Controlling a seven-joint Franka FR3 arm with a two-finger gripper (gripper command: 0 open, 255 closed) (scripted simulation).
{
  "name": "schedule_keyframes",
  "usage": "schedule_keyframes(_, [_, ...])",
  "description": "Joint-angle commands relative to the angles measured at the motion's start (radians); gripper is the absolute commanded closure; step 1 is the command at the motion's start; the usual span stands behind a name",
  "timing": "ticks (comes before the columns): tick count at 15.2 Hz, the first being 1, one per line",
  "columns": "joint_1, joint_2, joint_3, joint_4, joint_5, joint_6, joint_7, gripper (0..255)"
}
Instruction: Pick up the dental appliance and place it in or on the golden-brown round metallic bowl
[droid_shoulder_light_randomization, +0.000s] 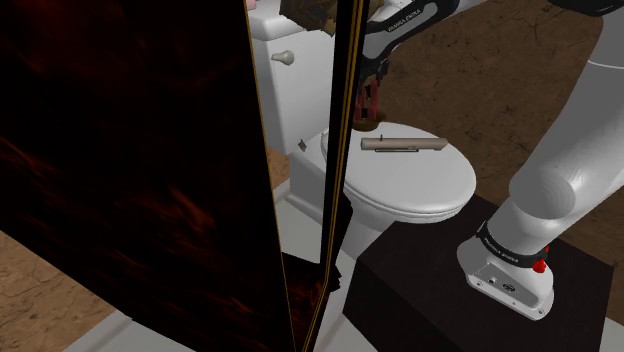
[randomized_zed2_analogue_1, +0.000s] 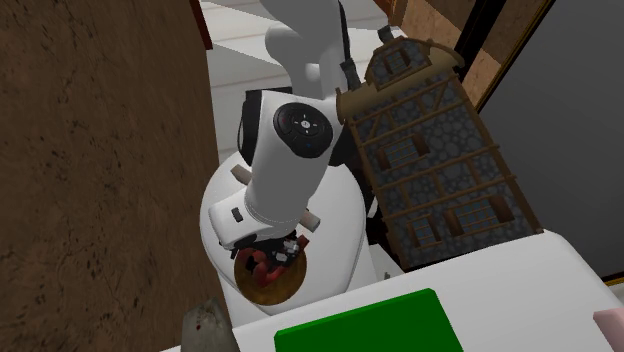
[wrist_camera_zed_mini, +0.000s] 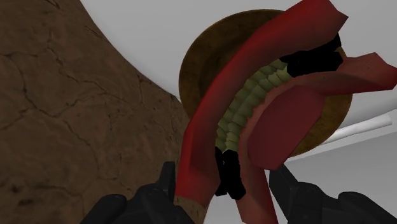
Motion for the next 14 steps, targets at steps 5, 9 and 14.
schedule_keyframes(5, [0.000,0.001,0.001,0.001,0.002,0.000,0.000,0])
schedule_keyframes(9, [0.001,0.001,0.001,0.001,0.002,0.000,0.000,0])
schedule_keyframes(14, [0.017,-0.065,0.019,0.036,0.031,-0.104,-0.017,0])
